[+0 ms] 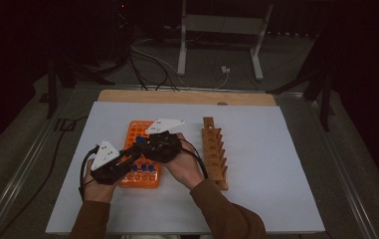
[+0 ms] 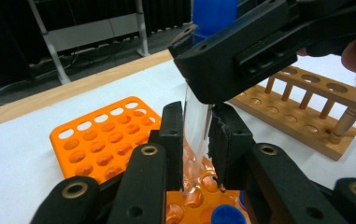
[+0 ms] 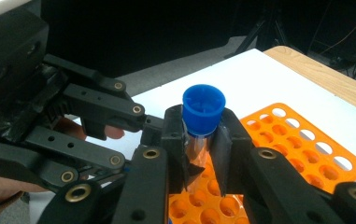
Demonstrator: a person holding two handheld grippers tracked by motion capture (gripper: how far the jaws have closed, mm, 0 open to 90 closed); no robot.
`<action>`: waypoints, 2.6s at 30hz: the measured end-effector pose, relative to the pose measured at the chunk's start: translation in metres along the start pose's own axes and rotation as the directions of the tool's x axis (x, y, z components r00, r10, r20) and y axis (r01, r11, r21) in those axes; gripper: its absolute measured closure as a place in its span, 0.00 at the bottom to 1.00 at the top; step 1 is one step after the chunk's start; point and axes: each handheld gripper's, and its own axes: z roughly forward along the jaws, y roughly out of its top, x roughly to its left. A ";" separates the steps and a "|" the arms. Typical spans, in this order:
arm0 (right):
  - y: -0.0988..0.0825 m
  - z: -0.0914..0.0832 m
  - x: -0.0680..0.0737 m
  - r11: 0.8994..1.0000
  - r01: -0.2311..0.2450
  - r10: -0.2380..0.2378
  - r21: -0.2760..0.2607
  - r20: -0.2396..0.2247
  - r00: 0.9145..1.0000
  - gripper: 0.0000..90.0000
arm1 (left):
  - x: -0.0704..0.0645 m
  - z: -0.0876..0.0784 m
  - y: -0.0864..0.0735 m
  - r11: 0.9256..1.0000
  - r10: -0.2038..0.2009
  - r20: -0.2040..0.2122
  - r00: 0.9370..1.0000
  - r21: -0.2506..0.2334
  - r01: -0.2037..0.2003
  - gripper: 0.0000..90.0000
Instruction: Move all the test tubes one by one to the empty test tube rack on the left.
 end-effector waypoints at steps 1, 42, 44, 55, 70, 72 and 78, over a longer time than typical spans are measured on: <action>0.000 0.000 0.000 1.000 0.000 0.000 0.001 -0.001 1.000 0.85 | 0.000 0.000 0.000 1.000 0.003 -0.002 1.000 0.000 -0.003 0.87; -0.048 -0.048 -0.067 0.988 -0.148 0.155 -0.053 0.181 0.971 0.00 | 0.031 -0.023 -0.026 0.992 -0.126 -0.090 0.988 0.003 0.127 0.87; -0.049 -0.051 -0.068 0.988 -0.147 0.155 -0.054 0.187 0.970 0.00 | 0.031 -0.024 -0.028 0.992 -0.127 -0.088 0.988 0.002 0.128 0.87; -0.059 -0.063 -0.076 0.984 -0.162 0.172 -0.070 0.200 0.965 0.00 | 0.031 -0.029 -0.041 0.989 -0.145 -0.083 0.986 0.021 0.147 0.87; -0.067 -0.073 -0.081 0.982 -0.172 0.185 -0.080 0.206 0.961 0.00 | 0.025 -0.032 -0.052 0.987 -0.150 -0.060 0.987 0.049 0.153 0.87; -0.069 -0.074 -0.081 0.982 -0.173 0.187 -0.080 0.207 0.960 0.00 | 0.025 -0.033 -0.054 0.987 -0.152 -0.059 0.987 0.049 0.155 0.87; -0.072 -0.078 -0.083 0.981 -0.177 0.192 -0.084 0.211 0.959 0.00 | 0.023 -0.034 -0.057 0.987 -0.147 -0.052 0.988 0.055 0.150 0.87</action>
